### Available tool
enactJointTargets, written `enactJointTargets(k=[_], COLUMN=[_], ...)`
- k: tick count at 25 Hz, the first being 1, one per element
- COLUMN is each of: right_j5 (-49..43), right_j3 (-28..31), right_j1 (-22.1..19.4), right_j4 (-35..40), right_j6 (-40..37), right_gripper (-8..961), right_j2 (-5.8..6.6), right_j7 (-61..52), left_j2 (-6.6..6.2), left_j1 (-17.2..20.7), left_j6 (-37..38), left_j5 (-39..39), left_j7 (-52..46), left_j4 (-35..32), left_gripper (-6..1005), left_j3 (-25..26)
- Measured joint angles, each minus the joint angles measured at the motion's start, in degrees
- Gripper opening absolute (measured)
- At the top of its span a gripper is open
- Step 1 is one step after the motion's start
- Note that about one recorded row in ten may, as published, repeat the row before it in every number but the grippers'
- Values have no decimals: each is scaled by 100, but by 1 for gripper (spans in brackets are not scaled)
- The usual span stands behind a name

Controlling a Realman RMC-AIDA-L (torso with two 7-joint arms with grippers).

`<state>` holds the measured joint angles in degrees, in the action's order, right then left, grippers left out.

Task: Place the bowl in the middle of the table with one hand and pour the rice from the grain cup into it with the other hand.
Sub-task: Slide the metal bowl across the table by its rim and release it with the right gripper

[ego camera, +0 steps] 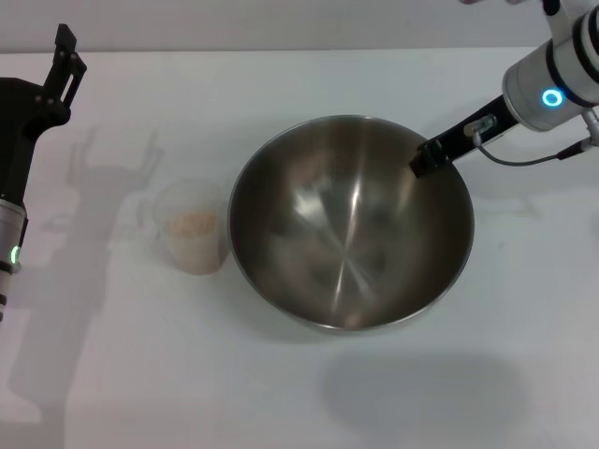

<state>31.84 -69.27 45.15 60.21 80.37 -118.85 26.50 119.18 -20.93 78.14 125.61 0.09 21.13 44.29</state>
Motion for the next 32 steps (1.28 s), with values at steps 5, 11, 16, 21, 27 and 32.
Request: enactJointTargets(k=[5, 11, 16, 21, 27, 32], right_j5=[-133, -141, -166, -282, -283, -386], right_j3=[-87, -217, -395, -557, -782, -904], right_j1=[32, 37, 63, 21, -15, -12], right_j4=[-23, 64, 82, 440, 1133, 1806], right_j6=[14, 52, 59, 20, 53, -80], right_gripper=[14, 21, 111, 240, 370, 458], right_j2=[-4, -13, -16, -15, -15, -12], right_j7=[-89, -94, -102, -145, -230, -224], left_j2=[0, 0, 0, 0, 0, 0], left_j1=[33, 42, 55, 83, 146, 212], left_j6=[-1, 0, 53, 102, 224, 308], left_j5=[5, 7, -17, -26, -30, -29], left_j7=[0, 0, 0, 0, 0, 0], left_j4=[40, 49, 50, 50, 48, 39], left_gripper=[863, 864, 864, 864, 863, 863], left_j3=[0, -15, -56, -62, -61, -62])
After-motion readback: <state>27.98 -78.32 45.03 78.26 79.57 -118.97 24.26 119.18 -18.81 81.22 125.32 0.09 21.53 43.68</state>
